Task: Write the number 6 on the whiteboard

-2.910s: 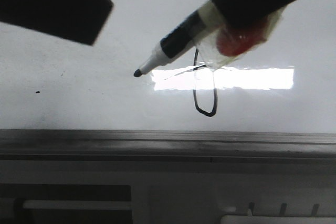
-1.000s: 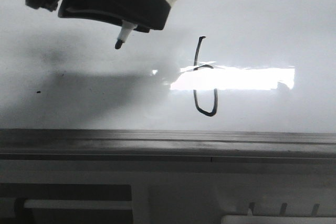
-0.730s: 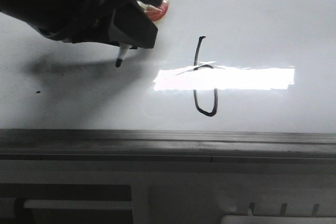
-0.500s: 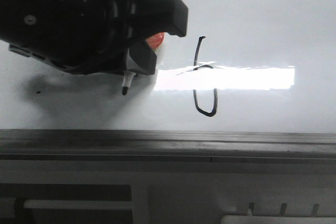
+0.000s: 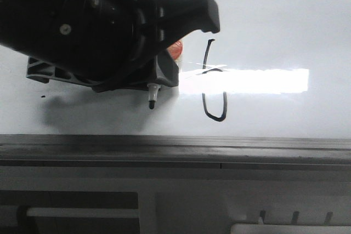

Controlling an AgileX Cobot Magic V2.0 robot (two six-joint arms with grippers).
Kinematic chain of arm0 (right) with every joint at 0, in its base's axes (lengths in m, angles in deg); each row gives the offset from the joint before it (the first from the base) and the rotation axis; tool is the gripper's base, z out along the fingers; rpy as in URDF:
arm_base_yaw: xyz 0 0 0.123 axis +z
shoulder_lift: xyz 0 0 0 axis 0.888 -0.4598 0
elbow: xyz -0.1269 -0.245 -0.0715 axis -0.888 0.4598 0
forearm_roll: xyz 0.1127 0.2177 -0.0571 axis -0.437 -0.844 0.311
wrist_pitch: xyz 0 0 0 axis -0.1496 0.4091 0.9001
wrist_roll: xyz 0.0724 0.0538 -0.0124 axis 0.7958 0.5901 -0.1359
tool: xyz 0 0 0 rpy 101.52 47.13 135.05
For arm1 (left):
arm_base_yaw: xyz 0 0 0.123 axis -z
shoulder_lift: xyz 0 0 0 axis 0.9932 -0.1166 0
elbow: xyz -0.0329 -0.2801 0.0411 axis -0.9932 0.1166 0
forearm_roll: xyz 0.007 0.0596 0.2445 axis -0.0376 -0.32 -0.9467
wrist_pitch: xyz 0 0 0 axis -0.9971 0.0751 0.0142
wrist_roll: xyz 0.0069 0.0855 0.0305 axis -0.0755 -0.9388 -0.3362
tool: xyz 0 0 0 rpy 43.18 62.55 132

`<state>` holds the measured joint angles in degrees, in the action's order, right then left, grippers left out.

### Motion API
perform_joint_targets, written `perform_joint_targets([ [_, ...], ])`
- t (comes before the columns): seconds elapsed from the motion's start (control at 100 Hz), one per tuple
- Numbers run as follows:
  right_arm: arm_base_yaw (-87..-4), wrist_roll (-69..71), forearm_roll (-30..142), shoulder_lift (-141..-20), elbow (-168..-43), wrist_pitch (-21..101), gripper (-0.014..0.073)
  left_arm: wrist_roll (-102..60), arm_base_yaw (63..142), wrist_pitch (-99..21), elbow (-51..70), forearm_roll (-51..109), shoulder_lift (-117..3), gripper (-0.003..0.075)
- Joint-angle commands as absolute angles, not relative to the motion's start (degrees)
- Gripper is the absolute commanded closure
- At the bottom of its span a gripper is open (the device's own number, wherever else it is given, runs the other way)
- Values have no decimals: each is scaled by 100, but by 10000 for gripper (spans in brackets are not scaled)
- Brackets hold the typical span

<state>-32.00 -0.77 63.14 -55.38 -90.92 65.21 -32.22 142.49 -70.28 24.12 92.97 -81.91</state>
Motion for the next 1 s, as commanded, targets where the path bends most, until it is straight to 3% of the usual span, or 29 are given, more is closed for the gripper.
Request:
perform_joint_targets([
  [0.0,-3230,-58,6280,-5541,-9239,6150,658,-3186,14154,-7935,2390,9349,-8295,739],
  [0.99,-3230,-58,6186,-5541,-9239,6085,658,-3186,14119,-8759,2390,8925,-8295,739],
])
